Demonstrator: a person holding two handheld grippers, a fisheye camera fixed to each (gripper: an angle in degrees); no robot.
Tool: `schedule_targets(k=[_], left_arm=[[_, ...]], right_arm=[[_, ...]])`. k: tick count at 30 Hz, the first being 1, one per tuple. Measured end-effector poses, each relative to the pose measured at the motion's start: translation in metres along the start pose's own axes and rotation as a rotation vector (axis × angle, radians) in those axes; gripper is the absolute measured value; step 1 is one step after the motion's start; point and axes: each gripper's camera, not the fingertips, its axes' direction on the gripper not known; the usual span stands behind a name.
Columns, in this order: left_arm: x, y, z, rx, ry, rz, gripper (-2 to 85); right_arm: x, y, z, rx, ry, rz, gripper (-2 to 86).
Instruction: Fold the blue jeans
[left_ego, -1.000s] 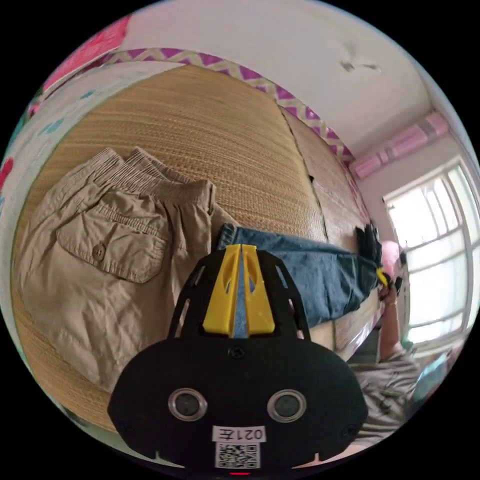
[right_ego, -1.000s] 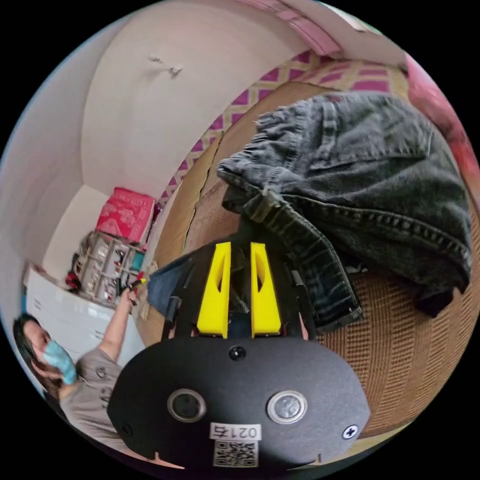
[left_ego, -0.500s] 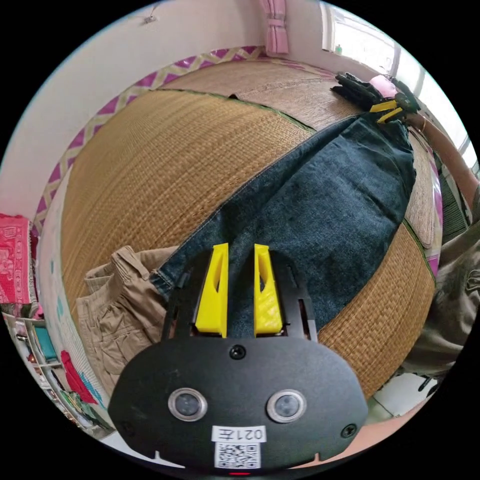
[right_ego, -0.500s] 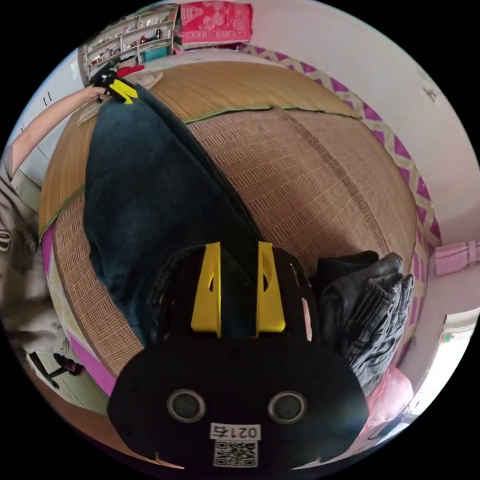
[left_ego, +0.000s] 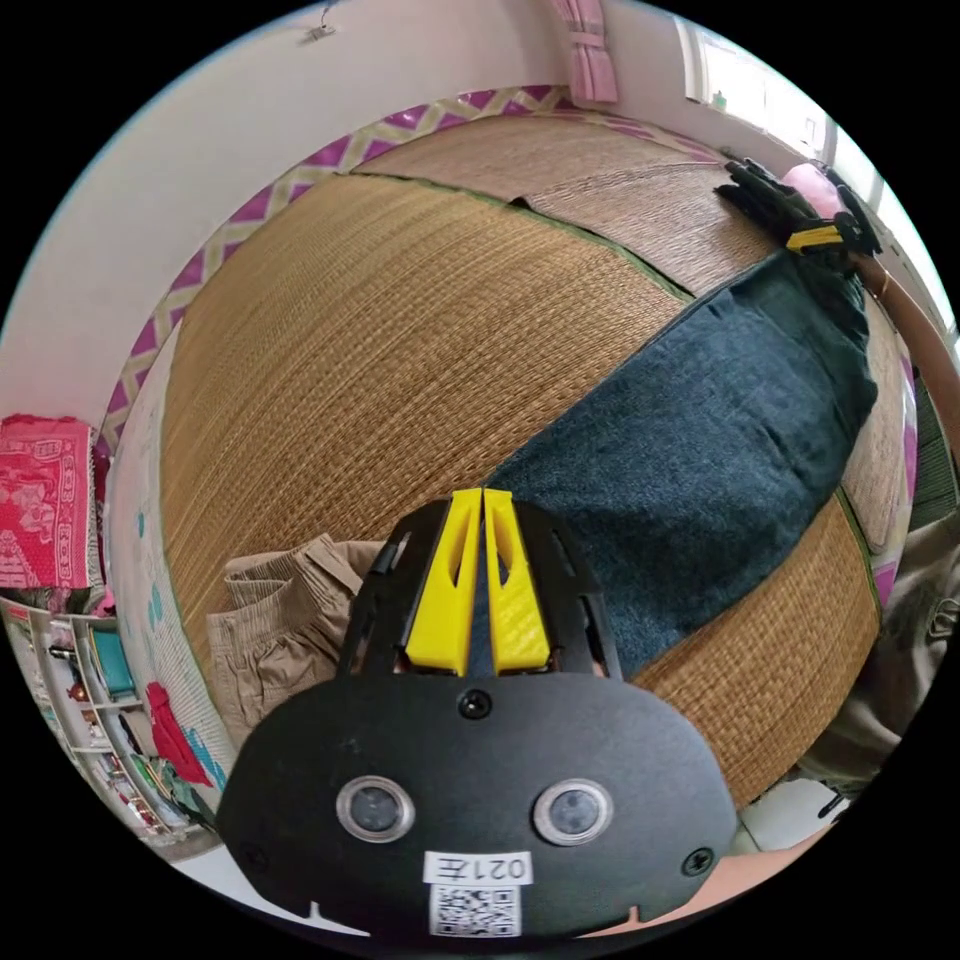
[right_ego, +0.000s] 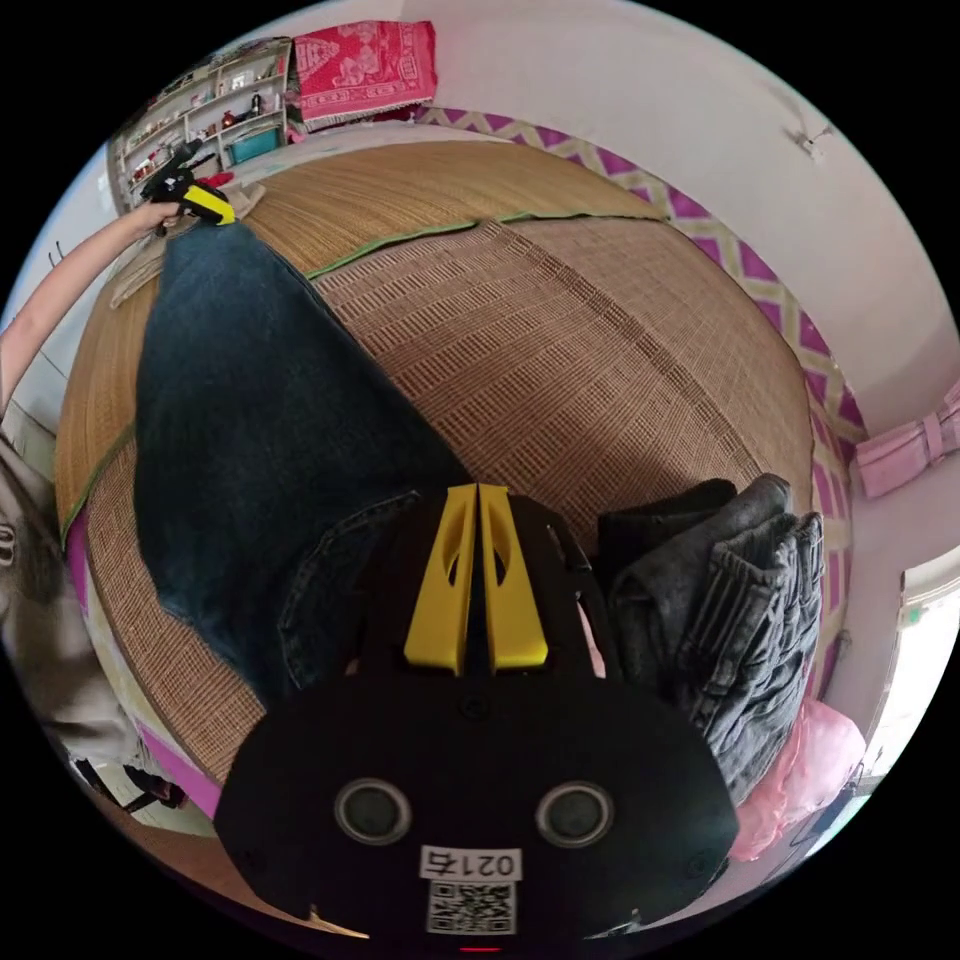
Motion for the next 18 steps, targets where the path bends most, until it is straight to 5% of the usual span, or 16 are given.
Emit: schedule_targets(k=[7, 9, 12, 15, 18], left_arm=[[0.019, 0.032, -0.019, 0.027, -0.087, -0.084, -0.9], [0.028, 0.045, -0.046, 0.135, -0.128, -0.134, -1.0], [0.086, 0.046, -0.071, 0.341, -0.037, 0.066, -1.0], [0.150, 0.014, -0.035, 0.285, -0.052, 0.225, -1.0], [0.161, -0.001, 0.032, 0.143, -0.123, 0.197, -1.0]], right_arm=[[-0.010, -0.013, -0.038, -0.031, 0.115, 0.143, -1.0], [-0.016, -0.013, -0.071, 0.061, 0.160, 0.172, -0.9], [-0.054, -0.030, -0.106, 0.240, 0.021, 0.027, -0.9], [-0.113, -0.072, -0.092, 0.251, -0.049, -0.161, -0.9], [-0.136, -0.114, -0.040, 0.075, 0.125, -0.146, -0.9]])
